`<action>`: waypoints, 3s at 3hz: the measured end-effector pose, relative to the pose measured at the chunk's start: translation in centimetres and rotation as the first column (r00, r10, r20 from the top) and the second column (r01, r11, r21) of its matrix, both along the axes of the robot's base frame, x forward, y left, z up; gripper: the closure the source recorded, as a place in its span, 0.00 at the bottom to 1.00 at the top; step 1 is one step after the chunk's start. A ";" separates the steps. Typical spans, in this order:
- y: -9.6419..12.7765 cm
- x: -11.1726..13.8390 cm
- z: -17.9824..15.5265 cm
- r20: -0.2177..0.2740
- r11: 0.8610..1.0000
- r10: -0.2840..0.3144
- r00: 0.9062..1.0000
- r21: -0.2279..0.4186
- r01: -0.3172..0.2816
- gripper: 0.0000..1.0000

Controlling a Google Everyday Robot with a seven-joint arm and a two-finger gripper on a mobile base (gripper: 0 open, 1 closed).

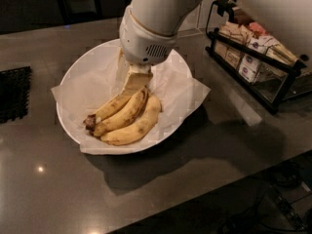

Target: Pick banana from white bowl

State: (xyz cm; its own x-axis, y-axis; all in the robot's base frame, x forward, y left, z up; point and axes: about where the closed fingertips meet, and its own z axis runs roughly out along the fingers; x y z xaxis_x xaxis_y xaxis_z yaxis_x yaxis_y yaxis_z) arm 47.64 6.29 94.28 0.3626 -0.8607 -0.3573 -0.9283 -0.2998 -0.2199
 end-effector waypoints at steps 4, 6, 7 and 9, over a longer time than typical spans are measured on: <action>-1.5 0.8 1.0 0.038 0.998 -0.055 0.998 0.004 0.055 0.42; -1.3 1.7 1.5 0.057 0.999 -0.053 0.997 0.001 0.053 0.26; -1.4 3.0 2.1 0.072 0.998 -0.057 0.996 0.004 0.057 0.26; -1.9 4.4 0.7 0.037 0.998 -0.059 0.998 0.001 0.059 0.27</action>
Offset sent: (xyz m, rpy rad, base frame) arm 0.0058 -0.0116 0.0071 -0.0001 -0.0271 -0.0399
